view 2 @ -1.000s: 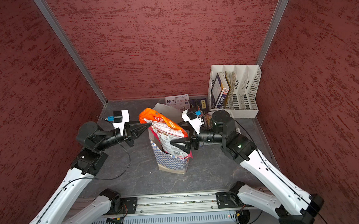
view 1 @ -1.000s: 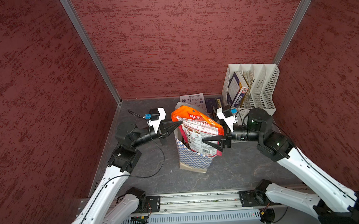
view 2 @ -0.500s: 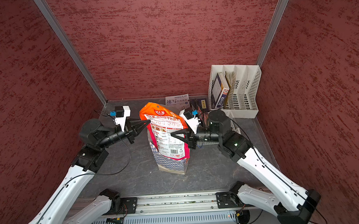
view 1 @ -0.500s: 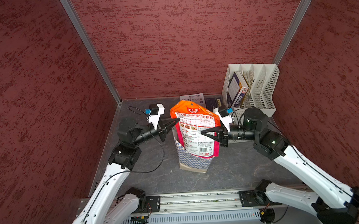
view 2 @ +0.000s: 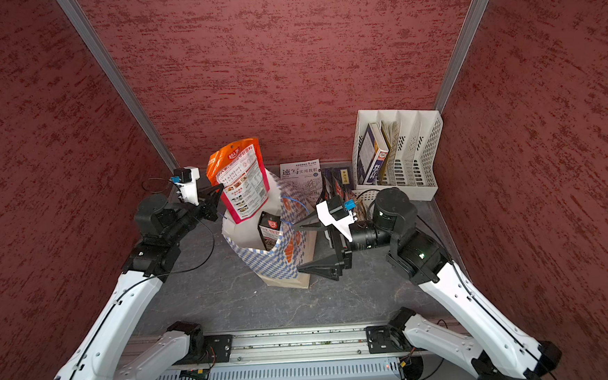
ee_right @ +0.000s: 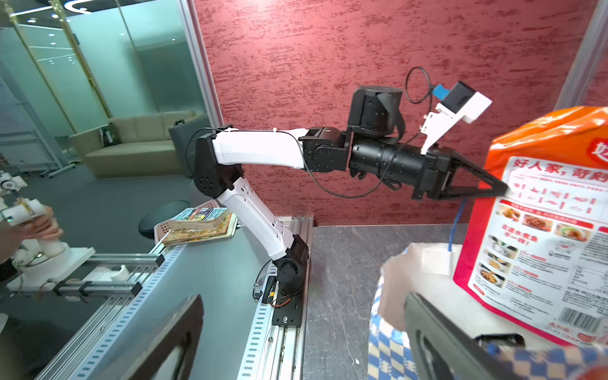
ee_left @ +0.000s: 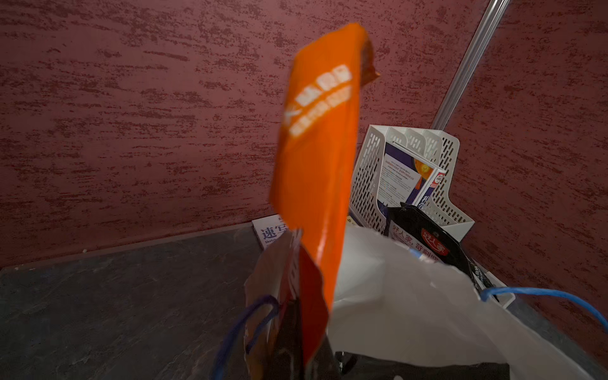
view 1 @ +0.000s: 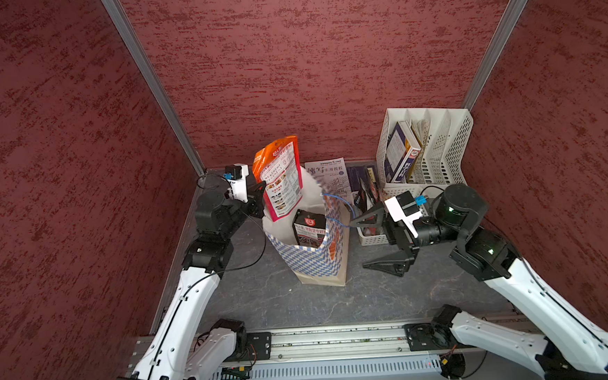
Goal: Place the condiment packets inside the bag
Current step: Place the paper bag at the center of the board.
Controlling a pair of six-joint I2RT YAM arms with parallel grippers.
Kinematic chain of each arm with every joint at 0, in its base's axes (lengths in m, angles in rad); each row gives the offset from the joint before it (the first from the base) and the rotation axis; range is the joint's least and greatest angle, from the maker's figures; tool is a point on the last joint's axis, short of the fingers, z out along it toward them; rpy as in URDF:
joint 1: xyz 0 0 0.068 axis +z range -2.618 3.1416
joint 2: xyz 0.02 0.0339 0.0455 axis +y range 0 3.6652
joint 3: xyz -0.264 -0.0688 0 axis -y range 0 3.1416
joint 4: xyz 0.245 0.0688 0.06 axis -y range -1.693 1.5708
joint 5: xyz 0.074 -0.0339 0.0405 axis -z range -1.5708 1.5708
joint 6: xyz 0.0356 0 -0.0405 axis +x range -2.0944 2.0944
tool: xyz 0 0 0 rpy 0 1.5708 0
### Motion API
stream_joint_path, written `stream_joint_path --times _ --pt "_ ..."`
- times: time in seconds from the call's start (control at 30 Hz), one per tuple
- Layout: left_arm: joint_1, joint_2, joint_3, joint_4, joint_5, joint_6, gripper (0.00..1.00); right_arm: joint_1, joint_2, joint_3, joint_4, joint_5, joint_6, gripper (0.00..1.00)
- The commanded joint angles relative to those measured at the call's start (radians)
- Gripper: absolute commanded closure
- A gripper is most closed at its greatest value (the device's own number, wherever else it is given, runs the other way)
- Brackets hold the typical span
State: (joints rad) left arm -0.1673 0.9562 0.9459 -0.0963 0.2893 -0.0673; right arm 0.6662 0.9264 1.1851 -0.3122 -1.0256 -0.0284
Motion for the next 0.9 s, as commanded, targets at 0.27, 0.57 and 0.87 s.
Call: stream_joint_path --times 0.27,0.57,0.87 --pt "-0.033 -0.051 -0.036 0.181 0.266 0.064 1.0 0.004 -0.04 0.021 -0.042 0.416 -0.062 0.01" --pt "-0.069 -0.085 -0.049 0.183 0.463 0.19 1.0 -0.08 0.143 0.198 -0.17 0.406 -0.213 0.02" --pt "-0.079 -0.081 -0.061 0.177 0.532 0.231 1.0 -0.201 0.406 0.361 -0.222 0.011 -0.331 0.01"
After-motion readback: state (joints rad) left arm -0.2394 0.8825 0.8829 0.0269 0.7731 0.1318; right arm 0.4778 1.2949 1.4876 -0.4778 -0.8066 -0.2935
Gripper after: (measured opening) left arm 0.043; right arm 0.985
